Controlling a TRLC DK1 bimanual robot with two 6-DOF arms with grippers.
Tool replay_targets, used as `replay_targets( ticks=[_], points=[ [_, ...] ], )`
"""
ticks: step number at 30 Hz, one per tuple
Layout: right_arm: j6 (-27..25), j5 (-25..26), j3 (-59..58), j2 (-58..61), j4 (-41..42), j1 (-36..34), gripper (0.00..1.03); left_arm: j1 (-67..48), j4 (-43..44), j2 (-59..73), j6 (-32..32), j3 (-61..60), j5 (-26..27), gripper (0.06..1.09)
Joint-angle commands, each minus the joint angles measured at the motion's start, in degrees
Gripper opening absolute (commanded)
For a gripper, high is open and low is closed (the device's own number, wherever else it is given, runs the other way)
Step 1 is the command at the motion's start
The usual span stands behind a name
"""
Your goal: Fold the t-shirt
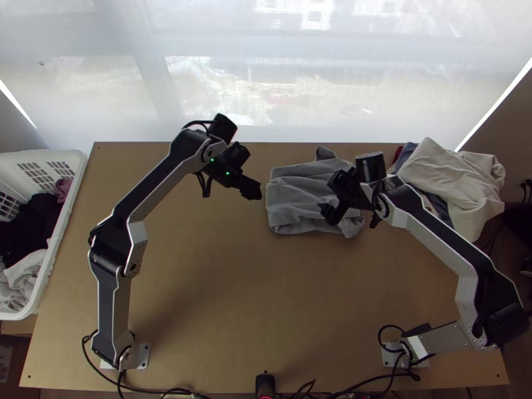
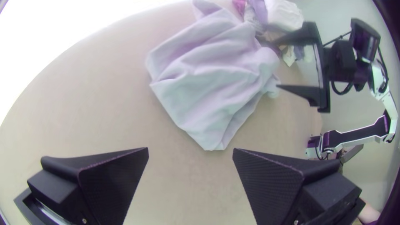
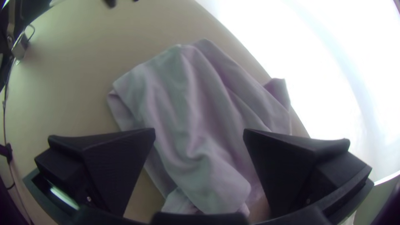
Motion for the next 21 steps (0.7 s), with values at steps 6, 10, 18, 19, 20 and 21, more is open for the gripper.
replay_targets(
  ticks=[6,10,18,19,20,21],
  points=[
    [-13.2,2.2,-20.9,-5.6,23.6,12.3,0.98,12.0,-0.2,-14.4,0.7,-12.6,-0.1,1.04],
    [-16.8,4.4,-26.1,-3.3,34.9,13.5,0.98,13.8,0.3,-18.4,0.8,-17.7,-0.1,1.04],
    [-19.9,4.4,-29.3,-1.0,38.7,12.1,0.98,15.0,0.9,-20.6,0.8,-20.5,-0.7,1.04],
    [-20.0,4.4,-29.8,-1.1,39.0,12.1,0.98,15.0,1.0,-20.6,0.9,-20.5,-0.9,1.04],
    [-20.3,4.4,-30.5,-1.2,39.6,12.1,0.98,15.0,0.9,-20.6,0.9,-20.5,-1.0,1.04],
    [-20.8,4.5,-31.1,-1.2,39.9,12.1,0.98,15.0,0.9,-20.6,0.9,-20.5,-1.0,1.04]
  ],
)
